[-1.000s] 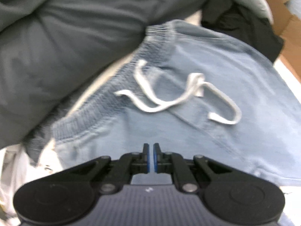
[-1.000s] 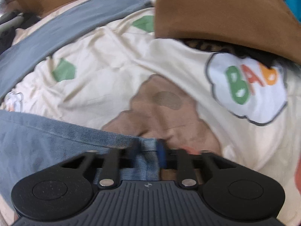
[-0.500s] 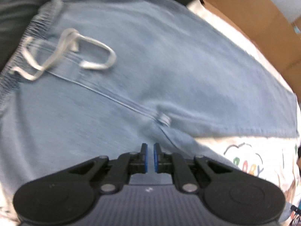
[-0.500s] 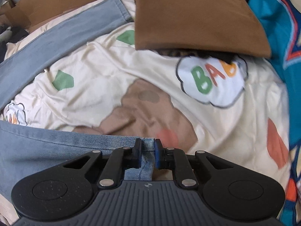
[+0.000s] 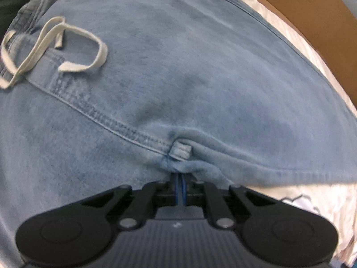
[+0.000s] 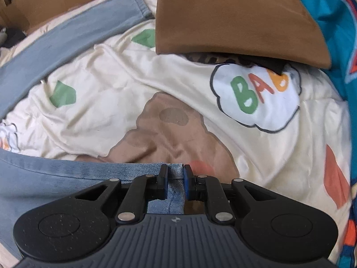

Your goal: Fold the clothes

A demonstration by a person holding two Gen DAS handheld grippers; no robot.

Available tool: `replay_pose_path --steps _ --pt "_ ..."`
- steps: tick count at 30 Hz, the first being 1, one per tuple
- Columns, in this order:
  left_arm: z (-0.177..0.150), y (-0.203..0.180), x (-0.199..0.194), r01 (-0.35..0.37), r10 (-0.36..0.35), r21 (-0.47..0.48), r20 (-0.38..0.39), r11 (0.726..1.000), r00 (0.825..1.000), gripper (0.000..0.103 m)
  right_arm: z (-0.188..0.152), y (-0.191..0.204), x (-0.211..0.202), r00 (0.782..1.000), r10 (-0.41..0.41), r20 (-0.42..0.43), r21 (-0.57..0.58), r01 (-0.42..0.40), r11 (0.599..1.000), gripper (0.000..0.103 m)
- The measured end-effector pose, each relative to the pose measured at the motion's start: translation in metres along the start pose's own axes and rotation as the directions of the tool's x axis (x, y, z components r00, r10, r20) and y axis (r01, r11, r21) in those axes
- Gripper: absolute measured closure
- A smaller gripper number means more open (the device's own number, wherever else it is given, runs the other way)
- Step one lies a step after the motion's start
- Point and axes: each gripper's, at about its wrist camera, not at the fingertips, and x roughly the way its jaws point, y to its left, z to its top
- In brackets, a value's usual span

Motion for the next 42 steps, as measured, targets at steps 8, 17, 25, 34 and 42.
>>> replay_pose_path --steps 8,17,25,34,42 --pt "-0.008 0.011 -0.017 0.049 -0.050 0.029 0.027 0.998 0.998 0.095 0.001 0.005 0.013 1.000 -0.023 -0.018 -0.028 0.023 0.999 0.078" --pt "0.001 0.049 -0.048 0.001 0.001 -0.016 0.110 1.000 0.994 0.091 -0.009 -0.006 -0.021 0.998 0.031 0.046 0.020 -0.032 0.999 0.071" --pt "-0.009 0.075 -0.050 -0.052 0.056 -0.044 0.105 0.998 0.993 0.089 -0.044 -0.002 -0.031 0.998 0.057 -0.003 0.036 -0.057 0.998 0.071" --pt "-0.059 0.093 -0.045 -0.097 0.098 -0.048 0.037 0.994 0.994 0.086 -0.096 -0.011 -0.023 0.988 0.061 -0.141 0.102 -0.047 0.994 0.066" --pt "-0.084 0.131 -0.057 -0.162 0.164 -0.121 0.002 0.979 0.987 0.086 -0.124 -0.018 -0.013 0.967 0.100 -0.234 0.155 -0.064 0.986 0.064"
